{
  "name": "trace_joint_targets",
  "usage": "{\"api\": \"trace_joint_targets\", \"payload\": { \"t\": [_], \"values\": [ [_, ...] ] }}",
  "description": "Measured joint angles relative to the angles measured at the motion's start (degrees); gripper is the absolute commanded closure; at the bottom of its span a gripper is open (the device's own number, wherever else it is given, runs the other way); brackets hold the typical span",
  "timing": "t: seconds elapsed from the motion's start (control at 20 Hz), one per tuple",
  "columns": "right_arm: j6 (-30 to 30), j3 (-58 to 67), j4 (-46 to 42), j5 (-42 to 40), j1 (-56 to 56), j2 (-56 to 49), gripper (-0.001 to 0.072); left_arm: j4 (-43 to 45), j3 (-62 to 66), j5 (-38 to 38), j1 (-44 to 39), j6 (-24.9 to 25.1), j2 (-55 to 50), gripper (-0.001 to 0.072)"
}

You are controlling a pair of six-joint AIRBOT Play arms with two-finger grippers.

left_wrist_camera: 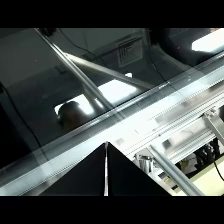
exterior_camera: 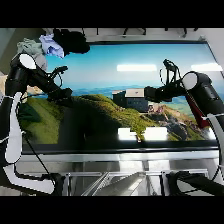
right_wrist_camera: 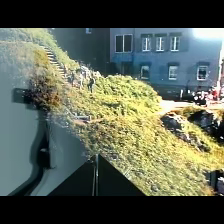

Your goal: Fold the shirts.

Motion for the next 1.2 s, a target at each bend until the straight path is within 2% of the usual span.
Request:
{"api": "trace_joint_targets", "payload": {
  "t": [0.4, 0.5, 0.65, 0.8, 0.85, 0.9, 0.95, 1.0, 1.2],
  "values": [
    [0.00, 0.00, 0.00, 0.00, 0.00, 0.00, 0.0684, 0.00, 0.00, 0.48, 0.00, 0.81, 0.00, 0.0694],
    [0.00, 0.00, 0.00, -0.02, 0.00, 0.00, 0.0684, -0.09, 0.00, 5.40, 0.00, 1.01, 0.00, 0.0694],
    [0.00, 0.00, 0.00, -0.02, 0.00, 0.00, 0.0684, -2.32, 0.00, 12.44, -0.13, -1.49, 0.00, 0.0693],
    [0.00, 0.00, 0.00, -0.02, 0.00, 0.00, 0.0684, -2.16, 0.00, 14.62, 0.11, -3.37, 0.00, 0.0682],
    [0.00, 0.00, 0.00, -0.02, 0.00, -0.02, 0.0684, 0.15, 0.00, 14.34, 0.48, -4.31, 0.00, 0.0530],
    [0.02, 0.00, 0.00, -0.02, 0.00, 0.00, 0.0683, 3.30, 0.00, 13.33, 1.01, -5.09, 0.02, 0.0273],
    [0.15, 0.00, 0.00, -0.04, 0.00, 0.00, 0.0683, 7.13, -0.02, 11.82, 1.90, -6.12, 0.17, 0.0094],
    [0.42, 0.00, 0.00, -0.09, 0.00, -0.02, 0.0683, 10.54, -0.02, 10.78, 2.99, -6.88, 0.48, 0.0120],
    [0.74, 0.00, 0.02, -0.22, 0.00, 0.00, 0.0683, 21.64, -0.02, 9.35, 9.46, -9.51, 1.97, 0.0117]
  ]
}}
